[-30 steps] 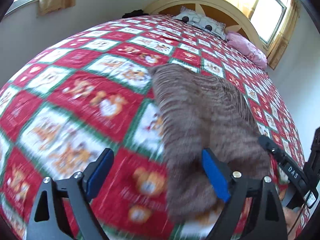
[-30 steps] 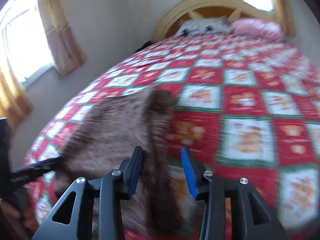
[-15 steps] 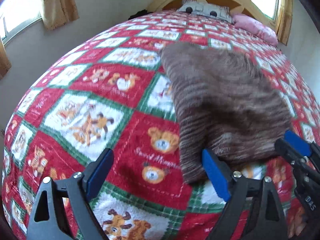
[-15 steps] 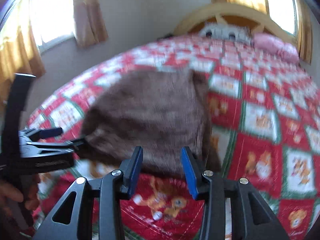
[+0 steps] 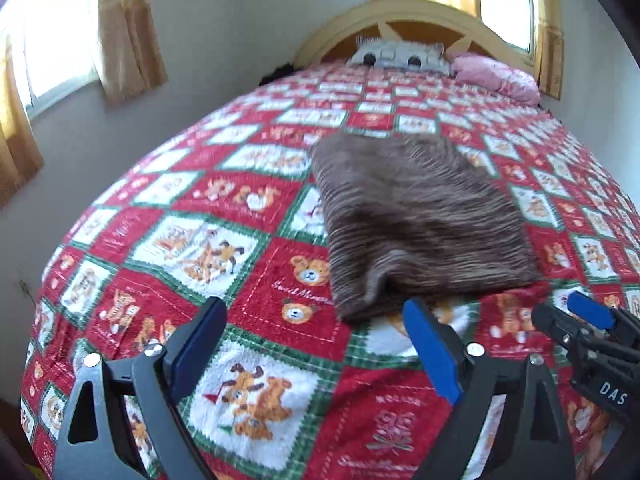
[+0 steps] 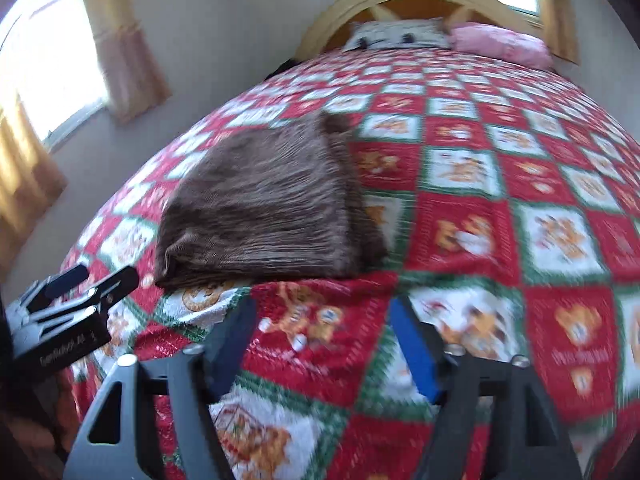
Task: Fold small clothes
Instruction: 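Release the sweater with the right gripper and withdraw both grippers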
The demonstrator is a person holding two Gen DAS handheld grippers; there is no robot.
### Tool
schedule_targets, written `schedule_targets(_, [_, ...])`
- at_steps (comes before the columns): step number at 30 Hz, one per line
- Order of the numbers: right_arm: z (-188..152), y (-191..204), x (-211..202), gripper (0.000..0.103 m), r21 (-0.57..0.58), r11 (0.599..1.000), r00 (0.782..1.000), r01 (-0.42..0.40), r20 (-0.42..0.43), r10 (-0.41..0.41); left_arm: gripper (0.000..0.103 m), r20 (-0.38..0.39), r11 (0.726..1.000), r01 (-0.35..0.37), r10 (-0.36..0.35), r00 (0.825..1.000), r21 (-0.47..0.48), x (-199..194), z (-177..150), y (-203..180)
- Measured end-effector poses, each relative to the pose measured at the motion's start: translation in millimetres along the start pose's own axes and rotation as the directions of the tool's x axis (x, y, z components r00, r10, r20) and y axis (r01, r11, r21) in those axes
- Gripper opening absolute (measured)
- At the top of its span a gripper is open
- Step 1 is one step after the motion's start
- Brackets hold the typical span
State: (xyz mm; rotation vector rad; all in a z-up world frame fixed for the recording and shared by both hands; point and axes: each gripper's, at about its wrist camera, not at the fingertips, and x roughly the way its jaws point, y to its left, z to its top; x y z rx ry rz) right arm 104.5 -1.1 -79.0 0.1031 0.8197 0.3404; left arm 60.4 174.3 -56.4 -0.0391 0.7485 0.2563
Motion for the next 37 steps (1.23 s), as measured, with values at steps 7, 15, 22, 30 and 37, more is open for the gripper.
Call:
schedule_targets(7, [-14.7, -13.6, -34.8, 0.072, 0.109, 0.994, 1.000, 0.020, 0.022, -0.022, 0.102, 0.100, 0.999, -0.015, 0.010, 0.995, 0.047, -31.4, -15.5, -10.3])
schedule_targets(15, [-18.9, 0.4, -81.6, 0.072, 0.070, 0.996, 0.993, 0.058, 0.099, -0.065, 0.102, 0.106, 0.995, -0.015, 0.005, 0.994, 0.095, -57.2, -30.9, -22.2])
schedule_targets(22, [-11.3, 22.0, -144.7, 0.072, 0.028, 0.997, 0.950, 0.074, 0.301, -0.079, 0.103, 0.169, 0.997, -0.012, -0.001, 0.986, 0.077, -92.8, -21.5, -26.2])
schedule_targets(30, [-14.5, 40.7, -191.7, 0.079, 0.003, 0.994, 0.859, 0.107, 0.504, -0.094, 0.103, 0.336, 1.000, -0.024, 0.023, 0.942, 0.000, -138.2, -0.8, -10.9])
schedule_targets(37, [-16.5, 38.8, -199.0, 0.080, 0.016, 0.995, 0.843, 0.097, 0.530, -0.090, 0.103, 0.368, 0.999, -0.039, 0.040, 0.929, -0.011, -140.8, 3.4, -2.7])
